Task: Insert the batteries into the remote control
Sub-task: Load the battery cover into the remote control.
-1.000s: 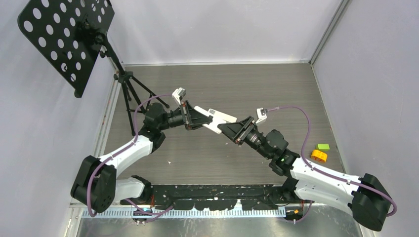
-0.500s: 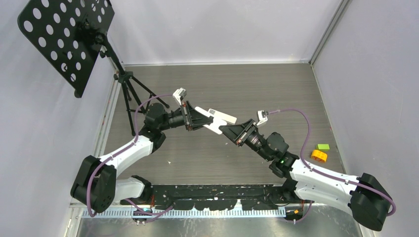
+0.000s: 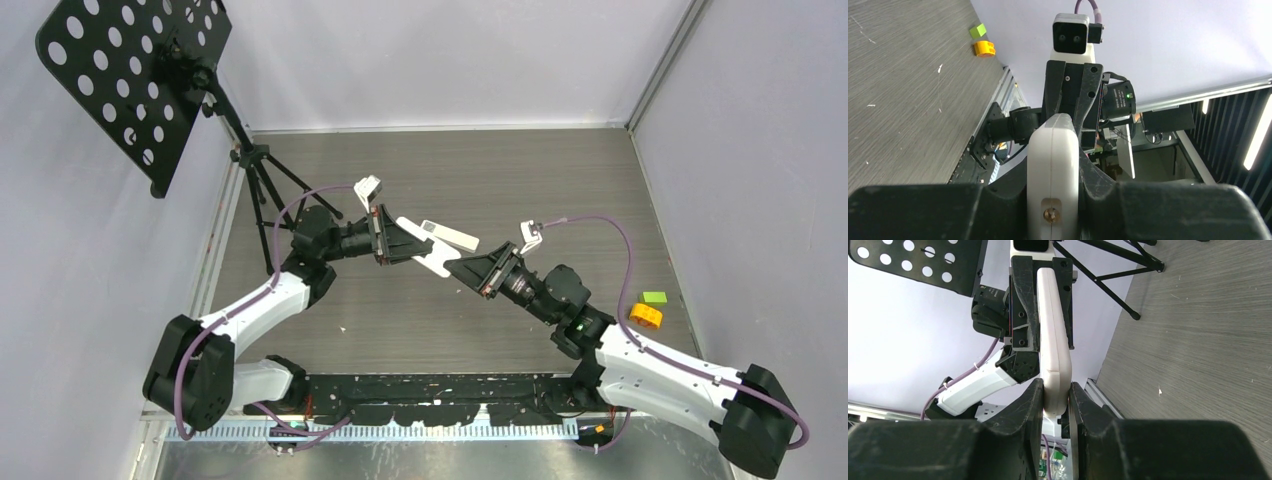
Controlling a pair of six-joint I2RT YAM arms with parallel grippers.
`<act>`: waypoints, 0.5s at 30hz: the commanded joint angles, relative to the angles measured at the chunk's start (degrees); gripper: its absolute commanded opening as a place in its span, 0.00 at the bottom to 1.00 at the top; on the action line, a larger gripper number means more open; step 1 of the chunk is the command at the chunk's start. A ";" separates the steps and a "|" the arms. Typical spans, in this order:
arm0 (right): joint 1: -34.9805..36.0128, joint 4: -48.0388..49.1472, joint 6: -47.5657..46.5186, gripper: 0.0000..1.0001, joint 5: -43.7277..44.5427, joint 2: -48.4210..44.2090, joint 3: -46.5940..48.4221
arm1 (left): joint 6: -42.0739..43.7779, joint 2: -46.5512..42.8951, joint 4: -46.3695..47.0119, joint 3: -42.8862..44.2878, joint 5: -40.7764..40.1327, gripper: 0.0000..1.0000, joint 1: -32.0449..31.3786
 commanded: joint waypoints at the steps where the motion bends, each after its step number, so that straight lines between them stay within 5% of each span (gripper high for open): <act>1: -1.02 -6.00 -5.00 0.06 -0.05 -1.70 2.08 | 1.18 -1.36 0.98 3.20 3.71 0.00 0.28; 15: -1.07 -0.16 1.26 0.10 2.04 12.58 6.82 | 4.47 -3.80 1.19 2.40 3.50 0.00 -4.24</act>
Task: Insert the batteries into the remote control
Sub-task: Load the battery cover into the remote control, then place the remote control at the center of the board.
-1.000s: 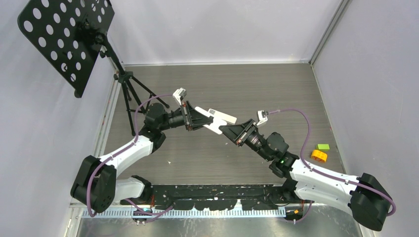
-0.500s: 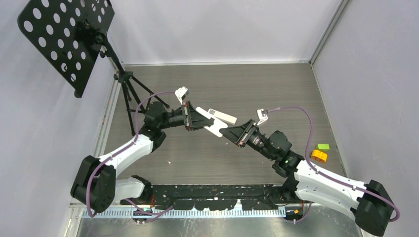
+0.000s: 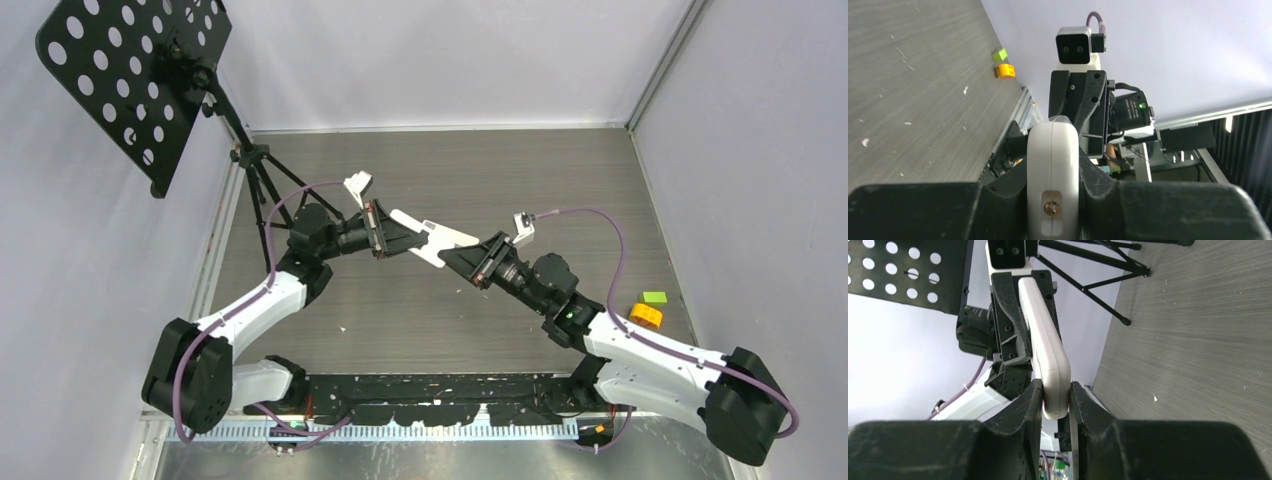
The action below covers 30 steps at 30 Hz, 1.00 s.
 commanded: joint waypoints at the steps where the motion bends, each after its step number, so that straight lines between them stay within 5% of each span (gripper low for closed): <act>1: -0.06 1.49 -0.15 0.10 2.57 7.27 4.18 | 0.96 -3.15 3.41 1.63 6.09 0.00 -4.91; 7: -0.07 2.92 -1.60 0.11 -0.11 11.29 7.79 | 3.06 -3.59 2.57 1.95 8.47 0.00 -5.79; 12: -0.27 0.30 -4.44 0.14 -1.11 9.30 6.84 | 9.71 -4.94 -7.18 3.63 4.99 0.00 -5.80; 18: -1.79 -4.76 -9.28 0.24 -3.18 3.24 4.05 | 12.01 -5.65 -10.54 4.61 0.55 0.00 -4.97; 30: -5.02 -12.45 -17.11 0.53 -10.63 -3.72 5.05 | 10.87 -5.11 -12.62 7.12 6.58 0.00 -4.83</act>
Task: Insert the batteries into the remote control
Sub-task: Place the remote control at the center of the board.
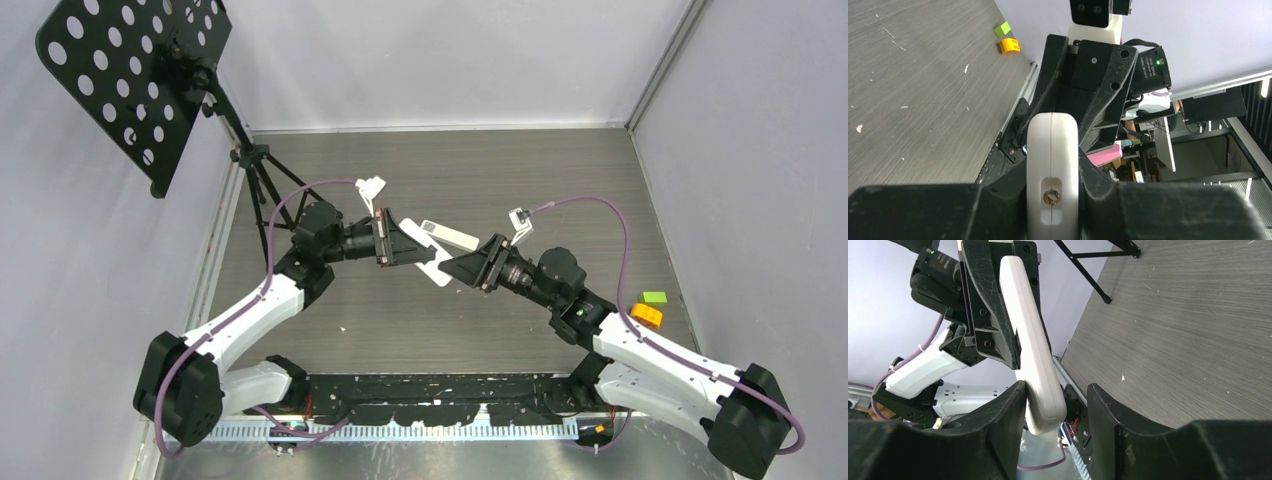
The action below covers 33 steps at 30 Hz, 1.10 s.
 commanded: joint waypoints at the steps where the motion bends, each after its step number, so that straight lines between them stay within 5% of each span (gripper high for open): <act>1: -1.17 -4.50 -4.93 0.55 -1.14 -0.58 2.03 | 0.27 -1.07 -0.25 3.94 8.14 0.00 -0.88; 11: -1.82 -2.44 -8.74 0.66 -12.84 -0.52 3.26 | 6.44 -1.85 -5.00 6.26 14.30 0.00 -0.78; 24: -1.74 4.24 -9.54 0.35 -25.98 11.71 9.53 | 8.60 -5.22 -6.29 7.00 17.28 0.00 -0.86; 33: -1.74 5.51 -8.98 0.01 -27.02 10.99 8.75 | 9.23 -4.73 -7.75 7.42 13.34 0.00 -0.81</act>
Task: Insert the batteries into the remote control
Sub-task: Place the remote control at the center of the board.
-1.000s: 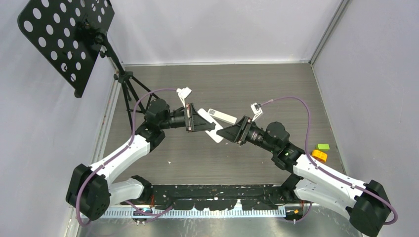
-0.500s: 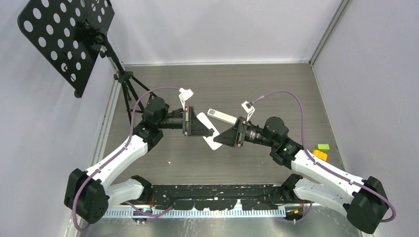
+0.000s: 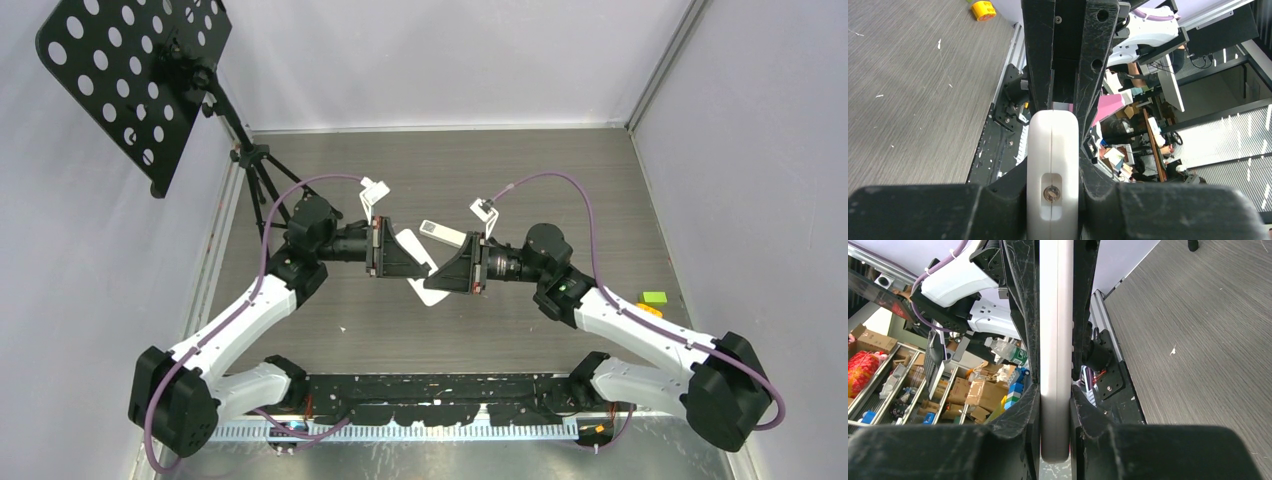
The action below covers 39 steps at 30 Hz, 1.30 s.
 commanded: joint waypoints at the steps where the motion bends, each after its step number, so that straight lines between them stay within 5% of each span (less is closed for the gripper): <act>1: 0.06 -0.63 -1.82 0.00 3.08 -0.89 0.35 | -1.06 -1.38 1.52 3.86 -0.30 0.00 -1.39; 4: 0.06 -2.02 -2.47 0.00 4.63 -2.12 0.18 | -0.70 -1.08 0.58 4.30 -1.98 0.12 -1.33; 10: 0.06 -10.50 -6.49 0.00 12.42 -6.33 0.60 | 6.45 -3.06 -9.53 5.46 -10.50 0.80 -0.82; 13: 0.05 -19.69 -9.04 0.00 19.70 -9.02 1.29 | 11.18 -5.37 -19.91 6.24 -20.42 0.99 0.37; 20: -0.11 -46.62 -12.32 0.00 53.42 -9.63 7.32 | 16.48 -8.53 -33.86 7.52 -39.39 1.00 1.13; 25: -1.10 -68.49 -6.87 0.00 83.27 1.20 16.40 | 17.59 -8.97 -35.28 7.40 -41.65 1.00 1.13; 30: -1.93 -77.17 -4.93 0.00 93.47 12.70 22.59 | 18.64 -9.24 -36.88 7.67 -42.95 1.00 1.13; 39: -4.30 -77.67 -5.63 0.00 97.15 30.24 28.19 | 19.91 -9.13 -38.99 7.67 -42.83 1.00 1.13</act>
